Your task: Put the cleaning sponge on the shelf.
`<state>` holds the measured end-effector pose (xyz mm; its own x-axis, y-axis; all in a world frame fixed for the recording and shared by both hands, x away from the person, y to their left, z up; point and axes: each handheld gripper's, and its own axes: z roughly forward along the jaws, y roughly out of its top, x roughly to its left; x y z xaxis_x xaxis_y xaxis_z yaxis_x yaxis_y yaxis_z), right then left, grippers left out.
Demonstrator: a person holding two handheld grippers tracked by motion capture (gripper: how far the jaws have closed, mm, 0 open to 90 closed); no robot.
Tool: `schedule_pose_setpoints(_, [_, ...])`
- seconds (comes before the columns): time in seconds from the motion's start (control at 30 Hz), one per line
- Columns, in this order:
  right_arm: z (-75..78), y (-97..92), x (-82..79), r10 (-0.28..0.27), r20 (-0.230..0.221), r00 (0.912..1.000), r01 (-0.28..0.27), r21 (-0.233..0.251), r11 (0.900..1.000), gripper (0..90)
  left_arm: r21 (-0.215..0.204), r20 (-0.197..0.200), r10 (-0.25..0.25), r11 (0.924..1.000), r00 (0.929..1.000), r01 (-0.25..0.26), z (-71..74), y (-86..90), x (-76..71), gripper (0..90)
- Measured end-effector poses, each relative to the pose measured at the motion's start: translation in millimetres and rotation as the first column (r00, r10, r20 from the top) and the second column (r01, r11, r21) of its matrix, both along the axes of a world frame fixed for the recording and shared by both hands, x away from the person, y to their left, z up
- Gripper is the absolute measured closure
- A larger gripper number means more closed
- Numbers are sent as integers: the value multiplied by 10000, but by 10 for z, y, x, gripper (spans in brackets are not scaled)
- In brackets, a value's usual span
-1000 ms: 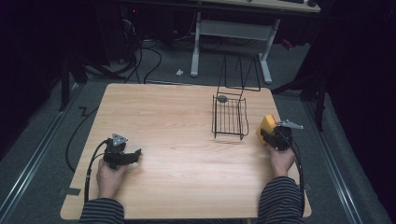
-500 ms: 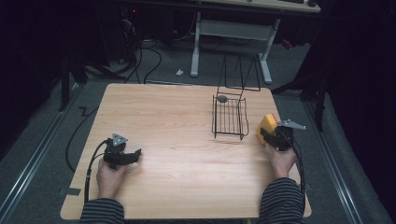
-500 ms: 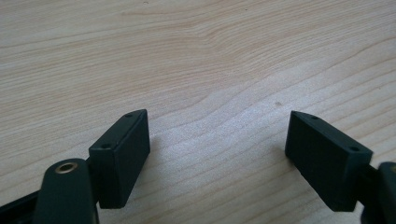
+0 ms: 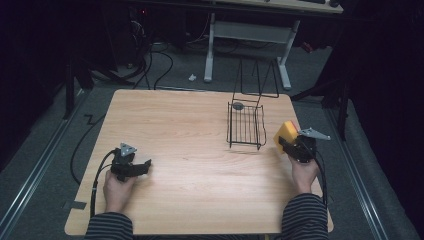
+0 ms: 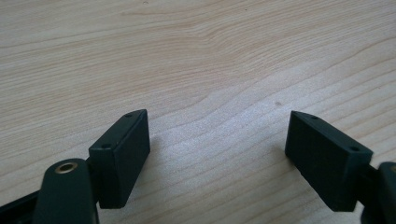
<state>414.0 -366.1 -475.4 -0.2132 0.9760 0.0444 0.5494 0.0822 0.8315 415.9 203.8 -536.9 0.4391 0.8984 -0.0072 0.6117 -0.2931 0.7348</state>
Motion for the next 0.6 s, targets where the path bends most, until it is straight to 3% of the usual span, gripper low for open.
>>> schedule_pose_setpoints(0.2, [92, 53, -106, 336, 216, 9992, -329, -277, 9991, 601, -1, 3, 3, 10000, 10000, -3, 0, 0, 0, 225])
schedule_pose_setpoints(0.6, [242, 209, -280, 1075, 492, 9930, -1075, -12, 9942, 611, 0, 1, 2, 10000, 10000, -2, 0, 0, 0, 225])
